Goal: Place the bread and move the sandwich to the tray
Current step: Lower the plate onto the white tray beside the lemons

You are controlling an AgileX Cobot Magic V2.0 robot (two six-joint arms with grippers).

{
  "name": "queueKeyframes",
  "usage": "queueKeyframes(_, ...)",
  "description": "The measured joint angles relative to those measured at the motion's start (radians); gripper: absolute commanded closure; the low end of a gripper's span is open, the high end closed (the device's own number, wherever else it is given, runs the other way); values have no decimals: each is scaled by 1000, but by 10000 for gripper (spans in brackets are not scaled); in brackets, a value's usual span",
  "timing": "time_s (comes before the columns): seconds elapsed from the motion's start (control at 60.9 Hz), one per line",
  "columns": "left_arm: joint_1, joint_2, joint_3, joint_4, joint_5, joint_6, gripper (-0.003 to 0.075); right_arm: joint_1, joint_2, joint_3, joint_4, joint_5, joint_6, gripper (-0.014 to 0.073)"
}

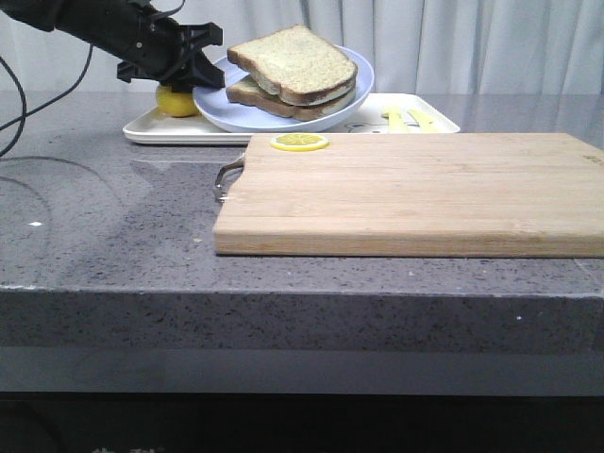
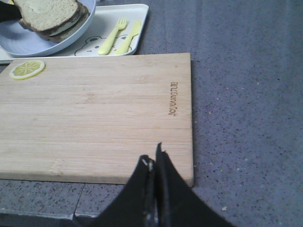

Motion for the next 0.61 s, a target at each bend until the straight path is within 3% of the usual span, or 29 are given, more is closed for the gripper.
queueKeyframes(0.361,-4,0,0,-15,-12,67,733,0,0,0,0,0,0,652)
queueKeyframes(0.476,-4,0,0,-15,-13,74,662,0,0,0,0,0,0,652)
queueKeyframes(0.608,-4,4,0,0,-21,95,522,0,0,0,0,0,0,652)
